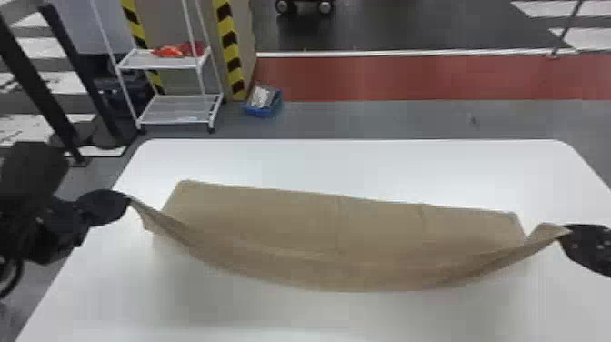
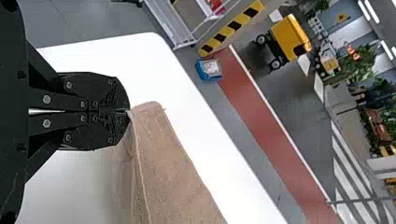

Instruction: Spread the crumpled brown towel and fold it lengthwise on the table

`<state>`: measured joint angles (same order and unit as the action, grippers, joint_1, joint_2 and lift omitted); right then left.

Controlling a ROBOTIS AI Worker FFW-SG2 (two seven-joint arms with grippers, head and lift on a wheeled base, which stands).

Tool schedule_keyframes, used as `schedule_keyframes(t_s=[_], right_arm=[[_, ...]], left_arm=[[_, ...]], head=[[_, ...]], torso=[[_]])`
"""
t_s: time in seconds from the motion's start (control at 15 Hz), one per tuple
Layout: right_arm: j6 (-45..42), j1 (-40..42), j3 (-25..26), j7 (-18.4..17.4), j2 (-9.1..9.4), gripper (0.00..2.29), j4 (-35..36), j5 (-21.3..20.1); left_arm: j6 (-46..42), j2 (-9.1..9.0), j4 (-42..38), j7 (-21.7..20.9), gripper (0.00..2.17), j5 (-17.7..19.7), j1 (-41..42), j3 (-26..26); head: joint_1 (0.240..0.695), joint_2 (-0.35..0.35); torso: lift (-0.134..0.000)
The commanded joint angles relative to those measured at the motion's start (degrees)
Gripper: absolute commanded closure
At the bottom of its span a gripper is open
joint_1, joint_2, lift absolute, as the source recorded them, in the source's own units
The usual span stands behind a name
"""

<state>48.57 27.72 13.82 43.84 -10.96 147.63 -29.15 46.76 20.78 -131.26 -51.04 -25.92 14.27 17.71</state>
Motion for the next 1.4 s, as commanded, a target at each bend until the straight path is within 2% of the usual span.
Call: schedule_keyframes(t_s=[0.0, 0.07, 0.2, 0.33, 0.53, 0.67, 0.93, 1.07, 1.2, 1.33], right_arm=[[-1.3, 2.3, 0.7, 2.2, 1.38, 1.47, 0.2, 0.1], [-1.3, 3.1, 0.9, 3.8, 1.64, 1.47, -0.1, 0.1], [-1.7, 2.6, 0.9, 4.1, 2.26, 1.47, -2.6, -0.6], [-0.4, -1.3, 1.1, 4.8, 2.17, 1.47, -6.6, -1.4], [1.1, -7.4, 1.6, 6.3, 1.03, 1.47, -12.7, -3.4], [3.2, -11.8, 1.6, 7.0, -0.03, 1.47, -17.3, -4.2], [5.0, -18.6, -0.2, 7.7, -1.52, 1.47, -23.8, -5.4], [6.4, -20.8, -0.4, 8.9, -1.96, 1.47, -24.8, -5.2], [8.5, -21.1, -0.7, 10.8, -4.42, 1.47, -23.2, -4.3], [11.9, -20.0, 0.5, 12.4, -6.09, 1.47, -18.3, -2.6]], left_arm=[[-1.8, 0.14, -0.4, -1.2, 2.12, -0.3, 4.2, 1.4], [-1.8, 0.66, -0.2, -2.2, 2.12, -0.8, 5.1, 1.6], [-1.8, 1.72, 0.9, -2.3, 2.12, -1.8, 4.9, 1.3], [-0.6, 2.69, 3.4, -2.6, 2.12, -3.2, 0.8, 0.1], [0.7, 4.88, 11.3, -3.7, 2.12, -6.0, -8.4, -5.8], [0.7, 5.15, 17.4, -3.7, 2.12, -8.0, -14.4, -10.7], [0.5, 4.80, 26.6, -2.4, 2.12, -9.2, -22.2, -17.8], [0.1, 4.53, 30.0, -2.0, 2.12, -9.9, -25.1, -19.3], [-0.2, 4.71, 31.8, -1.6, 2.12, -9.9, -26.5, -19.1], [-0.6, 5.15, 31.7, -1.8, 2.12, -9.8, -26.3, -18.1]], head=[[0.695, 0.082], [0.695, 0.088], [0.695, 0.105], [0.695, 0.115], [0.695, 0.103], [0.695, 0.082], [0.695, 0.026], [0.695, 0.004], [0.695, 0.003], [0.695, 0.010]], torso=[[-0.123], [-0.123], [-0.123], [-0.123], [-0.123], [-0.123], [-0.123], [-0.123], [-0.123], [-0.123]])
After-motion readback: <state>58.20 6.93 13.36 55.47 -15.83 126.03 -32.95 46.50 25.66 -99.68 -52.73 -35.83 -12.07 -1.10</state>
